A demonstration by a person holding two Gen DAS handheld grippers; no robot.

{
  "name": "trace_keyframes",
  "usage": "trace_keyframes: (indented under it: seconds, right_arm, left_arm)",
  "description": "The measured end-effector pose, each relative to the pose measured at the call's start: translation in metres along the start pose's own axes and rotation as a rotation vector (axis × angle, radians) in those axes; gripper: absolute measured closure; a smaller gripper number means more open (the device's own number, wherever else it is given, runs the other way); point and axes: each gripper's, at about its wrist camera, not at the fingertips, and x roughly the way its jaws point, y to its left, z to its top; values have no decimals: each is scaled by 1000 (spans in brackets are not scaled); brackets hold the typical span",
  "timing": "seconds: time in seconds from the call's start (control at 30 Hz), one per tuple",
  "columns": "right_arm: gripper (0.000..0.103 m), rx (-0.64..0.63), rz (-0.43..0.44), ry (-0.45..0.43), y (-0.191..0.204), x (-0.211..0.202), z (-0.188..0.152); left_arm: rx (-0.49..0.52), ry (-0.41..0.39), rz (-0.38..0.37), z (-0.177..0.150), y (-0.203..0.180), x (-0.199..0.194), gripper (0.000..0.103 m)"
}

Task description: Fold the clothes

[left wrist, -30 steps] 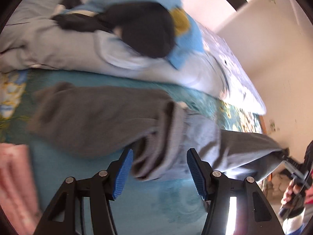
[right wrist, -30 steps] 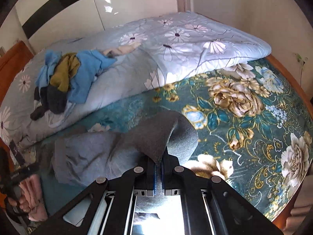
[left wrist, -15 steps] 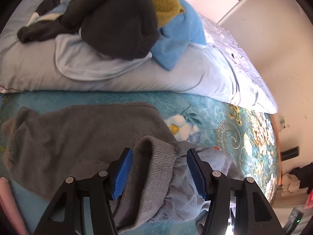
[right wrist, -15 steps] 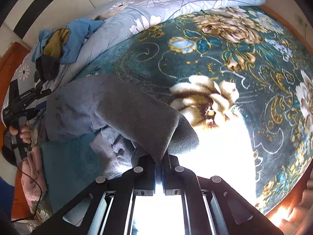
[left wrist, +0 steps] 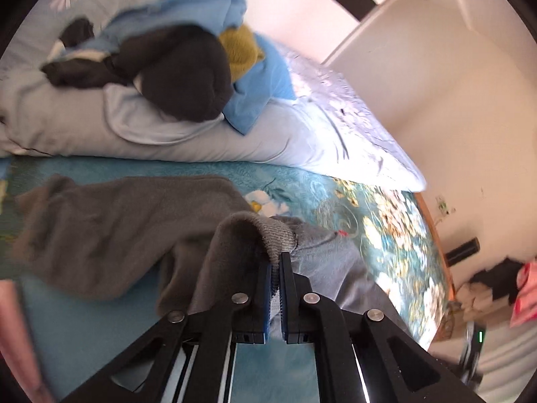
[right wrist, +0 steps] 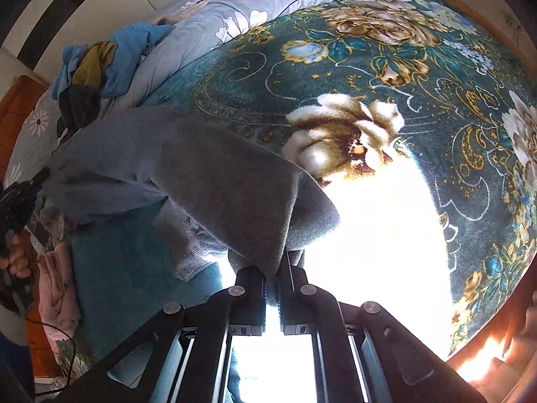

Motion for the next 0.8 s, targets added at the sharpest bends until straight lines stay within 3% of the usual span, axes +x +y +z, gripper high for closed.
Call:
trace_keyframes:
  seconds: [0.07, 0.13, 0.27, 0.53, 0.63, 0.77, 0.8]
  right_arm:
    - [99, 3, -1, 16, -1, 3, -8]
    - [98, -1, -9, 35, 0, 8, -16]
    - [98, -32, -35, 85, 5, 18, -31]
    - [95, -96, -59, 148, 11, 17, -47]
    - [88, -144, -61, 163, 18, 7, -49]
    - [83, -229, -39, 146, 30, -16, -41]
    - [76, -249, -31, 138, 33, -22, -37]
  left_arm:
    - [18, -6, 17, -23, 8, -24, 99]
    - [45, 7, 81, -53, 20, -43, 99]
    - [45, 80, 177, -104, 51, -65, 99]
    - [82, 245, 306, -167, 83, -57, 98]
    - [77, 253, 298, -174, 86, -61, 98]
    - [54, 253, 231, -168, 81, -79, 92]
    - [50, 243, 221, -166, 79, -85, 93]
